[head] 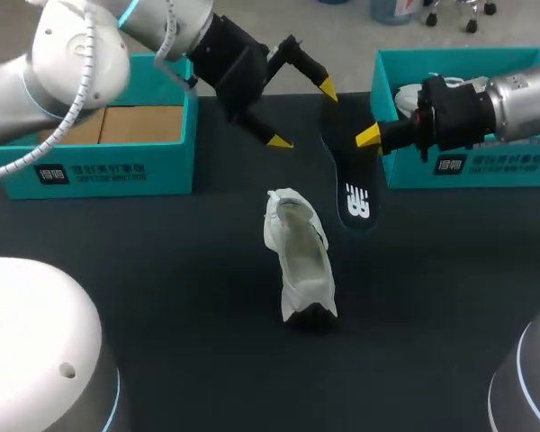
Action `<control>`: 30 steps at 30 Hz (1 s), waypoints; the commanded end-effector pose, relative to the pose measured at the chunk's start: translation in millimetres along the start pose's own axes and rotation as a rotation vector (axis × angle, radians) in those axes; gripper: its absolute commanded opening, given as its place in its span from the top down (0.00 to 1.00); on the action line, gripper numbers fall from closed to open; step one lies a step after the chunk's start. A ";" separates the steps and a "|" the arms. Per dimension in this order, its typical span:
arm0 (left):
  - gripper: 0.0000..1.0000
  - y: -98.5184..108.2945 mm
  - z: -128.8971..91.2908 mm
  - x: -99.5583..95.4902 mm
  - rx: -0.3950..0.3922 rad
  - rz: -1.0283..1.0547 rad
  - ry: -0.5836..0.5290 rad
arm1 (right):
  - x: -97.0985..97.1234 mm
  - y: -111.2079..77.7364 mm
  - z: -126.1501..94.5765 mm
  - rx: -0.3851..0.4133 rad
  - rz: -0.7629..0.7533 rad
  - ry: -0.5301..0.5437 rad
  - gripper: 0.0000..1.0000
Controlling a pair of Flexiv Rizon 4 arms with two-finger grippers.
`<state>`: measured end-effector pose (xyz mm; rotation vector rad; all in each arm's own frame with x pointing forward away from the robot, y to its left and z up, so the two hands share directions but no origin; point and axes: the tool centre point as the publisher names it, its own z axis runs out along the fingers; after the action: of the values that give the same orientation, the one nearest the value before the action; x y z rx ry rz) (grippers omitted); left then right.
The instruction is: Take the shoe out of the shoebox, open the shoe tongue, remove and reinsert the insole, then place the shoe into the shoebox
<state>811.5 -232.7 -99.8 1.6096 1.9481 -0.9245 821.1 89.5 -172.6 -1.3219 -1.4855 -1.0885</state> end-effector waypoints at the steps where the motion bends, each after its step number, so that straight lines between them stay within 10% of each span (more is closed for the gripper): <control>1: 0.00 1.3 -4.8 -9.1 0.006 0.030 0.437 | -4.0 2.9 3.5 0.021 0.003 -0.002 1.00; 13: 0.00 1.3 -10.4 -14.5 0.008 0.093 0.747 | -8.0 -1.5 7.2 0.031 0.000 0.023 1.00; 30: 0.00 9.7 -7.4 -35.9 -0.065 0.095 0.831 | -8.6 -0.8 10.7 0.049 -0.009 0.058 1.00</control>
<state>829.6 -245.4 -74.8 2.1108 2.2119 -0.3610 817.5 97.5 -182.7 -1.2447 -1.4672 -1.0851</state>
